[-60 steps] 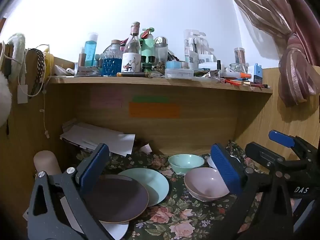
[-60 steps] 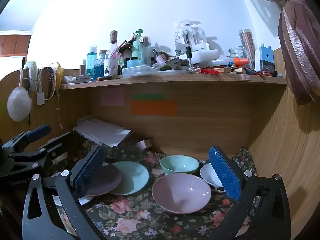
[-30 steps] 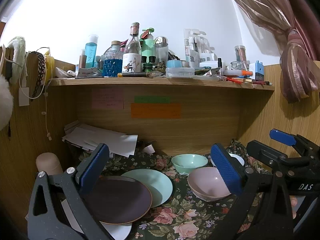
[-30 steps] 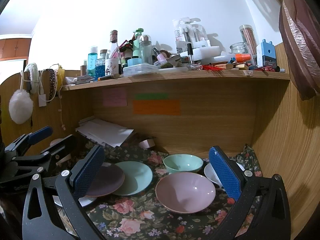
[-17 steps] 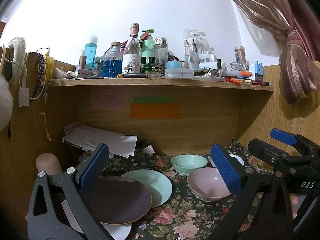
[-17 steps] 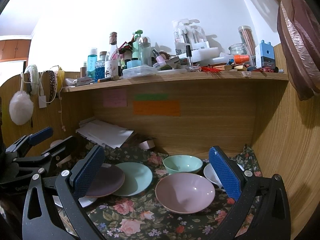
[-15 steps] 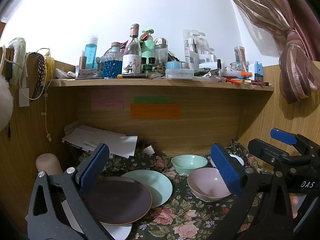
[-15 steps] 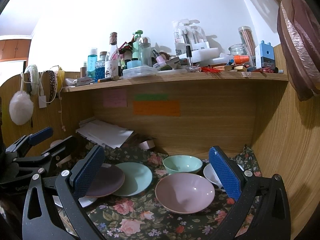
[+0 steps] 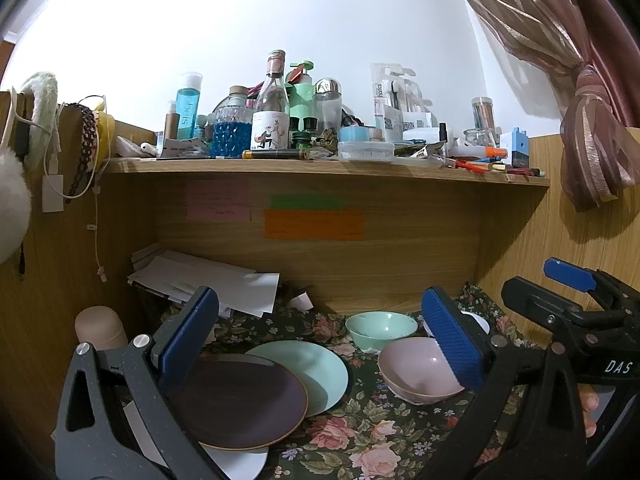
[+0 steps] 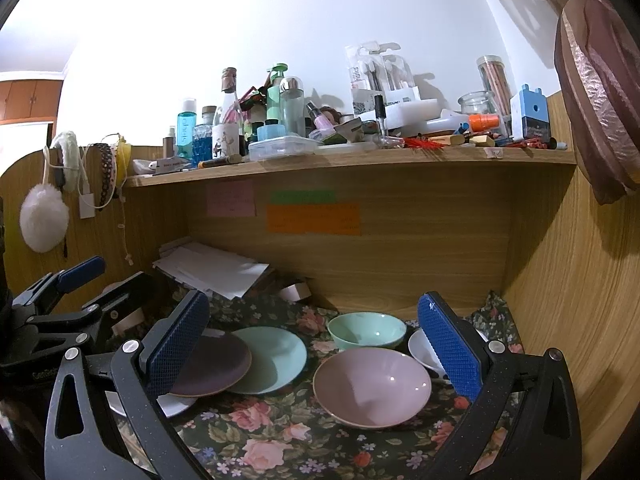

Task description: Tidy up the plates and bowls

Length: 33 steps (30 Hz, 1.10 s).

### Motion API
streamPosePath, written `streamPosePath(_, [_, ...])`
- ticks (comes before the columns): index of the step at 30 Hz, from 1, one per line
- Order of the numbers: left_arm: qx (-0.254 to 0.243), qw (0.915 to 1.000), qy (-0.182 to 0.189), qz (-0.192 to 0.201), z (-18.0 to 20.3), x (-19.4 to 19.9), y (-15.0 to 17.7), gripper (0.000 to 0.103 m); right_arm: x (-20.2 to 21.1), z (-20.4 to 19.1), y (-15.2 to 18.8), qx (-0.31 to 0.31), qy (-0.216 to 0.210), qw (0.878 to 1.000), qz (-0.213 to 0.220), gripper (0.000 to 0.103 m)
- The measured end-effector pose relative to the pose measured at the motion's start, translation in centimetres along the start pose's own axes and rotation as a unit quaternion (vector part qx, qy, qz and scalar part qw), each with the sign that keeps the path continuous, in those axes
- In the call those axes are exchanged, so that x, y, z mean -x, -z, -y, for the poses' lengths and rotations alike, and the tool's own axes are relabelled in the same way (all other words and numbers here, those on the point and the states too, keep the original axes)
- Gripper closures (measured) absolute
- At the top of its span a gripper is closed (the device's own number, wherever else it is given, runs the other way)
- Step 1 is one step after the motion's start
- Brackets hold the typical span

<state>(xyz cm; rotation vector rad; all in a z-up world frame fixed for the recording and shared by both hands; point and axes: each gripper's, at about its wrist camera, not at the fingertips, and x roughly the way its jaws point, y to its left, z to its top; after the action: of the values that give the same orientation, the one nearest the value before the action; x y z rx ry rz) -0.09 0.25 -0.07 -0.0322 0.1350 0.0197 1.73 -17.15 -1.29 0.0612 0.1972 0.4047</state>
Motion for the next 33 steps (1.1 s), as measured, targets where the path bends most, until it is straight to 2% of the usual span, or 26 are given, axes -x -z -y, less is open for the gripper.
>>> streamPosePath(26, [-0.002,1.0,0.001,-0.004,0.0,-0.5,0.4,0.0,-0.2,-0.1,0.0,-0.001,0.0,1.0,-0.001,0.0])
streamPosePath(33, [0.0,0.9999,0.003,-0.014,-1.1,-1.6,1.1,0.0,-1.6,-0.6,0.1,-0.003,0.006,1.0,-0.004,0.0])
